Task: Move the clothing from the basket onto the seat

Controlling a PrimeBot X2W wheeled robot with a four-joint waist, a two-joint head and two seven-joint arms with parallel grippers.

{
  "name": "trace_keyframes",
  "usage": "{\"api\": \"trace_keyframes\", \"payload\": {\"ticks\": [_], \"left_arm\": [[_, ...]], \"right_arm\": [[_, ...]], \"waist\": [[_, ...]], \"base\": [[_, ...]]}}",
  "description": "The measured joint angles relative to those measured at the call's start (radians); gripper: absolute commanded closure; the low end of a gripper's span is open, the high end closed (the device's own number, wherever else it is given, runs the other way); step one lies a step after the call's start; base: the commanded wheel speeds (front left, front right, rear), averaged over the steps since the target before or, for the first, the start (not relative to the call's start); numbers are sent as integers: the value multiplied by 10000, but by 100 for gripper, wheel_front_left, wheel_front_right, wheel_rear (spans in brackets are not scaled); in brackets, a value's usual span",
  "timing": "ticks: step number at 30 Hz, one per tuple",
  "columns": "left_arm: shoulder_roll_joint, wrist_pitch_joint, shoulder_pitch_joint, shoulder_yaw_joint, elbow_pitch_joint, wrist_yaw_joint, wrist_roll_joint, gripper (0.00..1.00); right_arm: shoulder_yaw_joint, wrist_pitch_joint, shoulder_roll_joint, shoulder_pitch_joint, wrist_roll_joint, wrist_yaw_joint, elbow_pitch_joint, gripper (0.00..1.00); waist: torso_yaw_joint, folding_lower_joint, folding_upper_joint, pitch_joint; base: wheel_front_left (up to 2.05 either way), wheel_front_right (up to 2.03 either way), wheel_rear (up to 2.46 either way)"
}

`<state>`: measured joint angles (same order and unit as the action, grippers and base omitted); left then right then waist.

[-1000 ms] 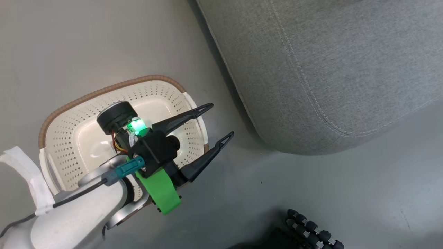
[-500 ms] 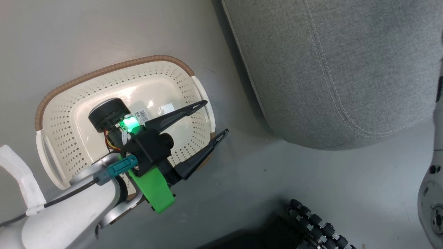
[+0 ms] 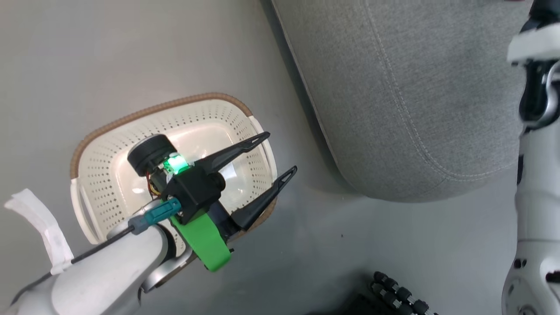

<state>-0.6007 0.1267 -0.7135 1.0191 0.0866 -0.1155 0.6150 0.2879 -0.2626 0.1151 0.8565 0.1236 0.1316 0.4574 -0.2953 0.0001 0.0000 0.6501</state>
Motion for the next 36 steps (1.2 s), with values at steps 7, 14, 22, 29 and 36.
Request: {"api": "trace_keyframes", "payload": {"ticks": [7,14,22,29,36], "left_arm": [[399,652,732,-29,-686,263,384,0],[865,1116,1664,-192,-1227,617,838,0],[1306,1315,2940,-941,-1482,882,1567,0],[1818,1358,4295,-2518,-1724,1290,1269,0],[2778,1373,5962,-4803,-1666,1492,169,0]], "right_arm": [[-213,0,-249,-2094,40,0,-606,0],[-849,0,-449,-4064,270,0,-1189,0],[-3072,0,-67,-5669,704,0,-2238,0],[-4102,0,44,-6526,986,0,-2583,0],[-4552,0,-8,-7141,1009,0,-2715,0]], "waist": [[120,-1,0,-1089],[276,-2,0,-2326],[542,-2,0,-3730],[951,-1,0,-4809],[1623,-2,0,-5682]], "base": [[0,0,0],[0,0,0],[0,0,0],[0,0,0],[0,0,0]]}}
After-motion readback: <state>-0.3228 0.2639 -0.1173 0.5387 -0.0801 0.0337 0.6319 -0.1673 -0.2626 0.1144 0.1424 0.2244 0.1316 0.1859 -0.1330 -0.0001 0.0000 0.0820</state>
